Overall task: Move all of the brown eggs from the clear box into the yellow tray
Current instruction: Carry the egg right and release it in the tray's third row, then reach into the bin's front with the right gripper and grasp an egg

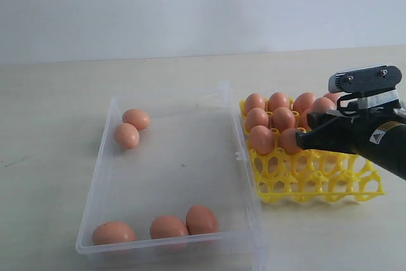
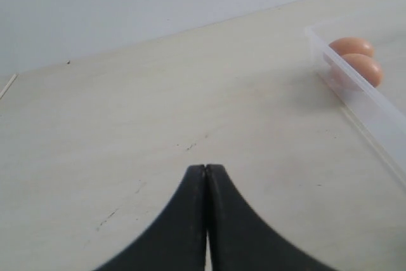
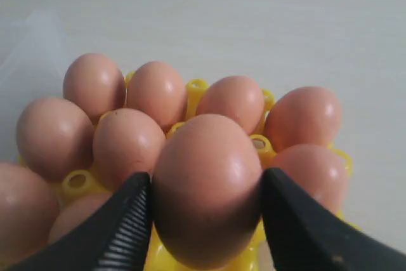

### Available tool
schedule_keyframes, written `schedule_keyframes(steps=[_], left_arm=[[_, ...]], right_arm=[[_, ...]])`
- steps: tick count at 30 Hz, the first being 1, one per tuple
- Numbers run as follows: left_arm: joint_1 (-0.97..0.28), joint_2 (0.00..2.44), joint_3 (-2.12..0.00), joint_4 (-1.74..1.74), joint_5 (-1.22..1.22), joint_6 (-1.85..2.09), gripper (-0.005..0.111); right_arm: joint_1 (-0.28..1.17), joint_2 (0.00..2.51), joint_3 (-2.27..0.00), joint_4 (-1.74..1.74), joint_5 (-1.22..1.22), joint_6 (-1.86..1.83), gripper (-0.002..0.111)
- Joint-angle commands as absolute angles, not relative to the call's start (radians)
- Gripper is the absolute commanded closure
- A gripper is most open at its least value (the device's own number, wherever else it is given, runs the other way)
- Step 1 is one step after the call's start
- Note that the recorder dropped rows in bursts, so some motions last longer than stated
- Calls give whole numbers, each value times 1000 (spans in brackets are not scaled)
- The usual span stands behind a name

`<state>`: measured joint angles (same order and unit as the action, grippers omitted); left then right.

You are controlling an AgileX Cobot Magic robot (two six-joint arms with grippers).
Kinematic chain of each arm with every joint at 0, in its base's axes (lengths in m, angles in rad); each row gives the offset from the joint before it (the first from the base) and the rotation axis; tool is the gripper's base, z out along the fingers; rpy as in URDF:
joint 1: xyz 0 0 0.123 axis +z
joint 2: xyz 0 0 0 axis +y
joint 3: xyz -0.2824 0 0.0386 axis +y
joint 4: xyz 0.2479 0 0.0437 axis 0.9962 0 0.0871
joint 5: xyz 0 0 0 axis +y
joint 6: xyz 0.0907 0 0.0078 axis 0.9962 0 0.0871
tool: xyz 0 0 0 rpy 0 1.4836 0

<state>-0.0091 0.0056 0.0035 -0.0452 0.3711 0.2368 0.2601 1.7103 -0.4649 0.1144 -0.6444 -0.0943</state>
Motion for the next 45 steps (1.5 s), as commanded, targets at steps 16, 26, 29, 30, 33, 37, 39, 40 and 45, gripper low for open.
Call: schedule_keyframes(steps=[16,26,29,30,33,37,39,40,45], left_arm=[[-12,0,0,-50,364,236,107],[-12,0,0,-50,364,236,107],[-12,0,0,-50,364,236,107],[-12,0,0,-50,364,236,107],[-12,0,0,-50,364,236,107],[-12,0,0,-50,364,236,107],[-12,0,0,-50,364,236,107],[-12,0,0,-50,364,236,107],[-12,0,0,-50,364,236,107]], right_arm=[[254,1590,-526,43,-424,-60,68],[459,1471,-1002,-27,470,-24,108],[543,1533,-1133,-25,663,-34,108],[569,1561,-1169,-19,737,-46,108],[628,1646,-1260,66,871,-84,108],[678,1771,-1330,205,989,-190,96],[699,1831,-1356,228,1040,-192,85],[704,1853,-1365,233,1056,-192,80],[732,1954,-1376,239,1091,-162,45]])
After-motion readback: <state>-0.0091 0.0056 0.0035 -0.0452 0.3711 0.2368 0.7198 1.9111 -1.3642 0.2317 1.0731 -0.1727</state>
